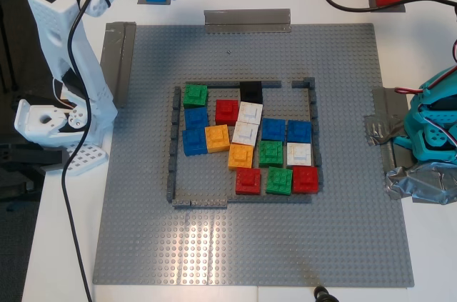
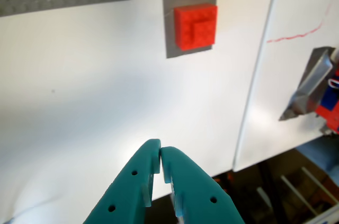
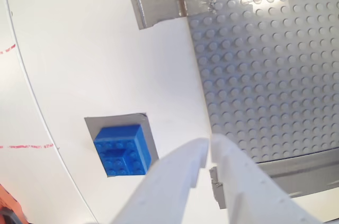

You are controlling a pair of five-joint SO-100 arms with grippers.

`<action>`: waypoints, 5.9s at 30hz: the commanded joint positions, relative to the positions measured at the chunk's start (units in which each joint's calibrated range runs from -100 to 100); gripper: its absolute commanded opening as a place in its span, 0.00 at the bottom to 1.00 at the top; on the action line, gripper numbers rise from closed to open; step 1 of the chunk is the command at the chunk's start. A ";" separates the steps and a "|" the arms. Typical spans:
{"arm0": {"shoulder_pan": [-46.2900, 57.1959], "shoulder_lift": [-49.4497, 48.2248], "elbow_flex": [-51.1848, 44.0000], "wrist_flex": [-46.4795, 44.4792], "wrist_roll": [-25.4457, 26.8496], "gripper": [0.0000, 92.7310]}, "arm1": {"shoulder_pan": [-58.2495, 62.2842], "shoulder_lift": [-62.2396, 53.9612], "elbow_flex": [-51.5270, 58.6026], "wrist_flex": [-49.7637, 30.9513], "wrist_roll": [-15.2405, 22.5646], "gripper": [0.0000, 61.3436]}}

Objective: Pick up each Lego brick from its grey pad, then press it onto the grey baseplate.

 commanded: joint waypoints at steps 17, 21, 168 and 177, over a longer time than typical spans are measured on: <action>-1.05 10.68 -2.81 -14.45 0.29 0.00 | -10.98 16.43 -28.08 2.89 -3.03 0.02; -2.07 10.76 -2.81 -17.95 0.04 0.00 | -13.01 19.26 -30.70 2.65 -3.37 0.01; -0.04 48.19 -38.75 3.20 4.44 0.20 | 11.87 -8.80 -7.77 2.73 -8.70 0.00; -0.04 48.36 -38.84 1.09 4.34 0.20 | 20.87 -16.01 3.79 4.52 -11.48 0.00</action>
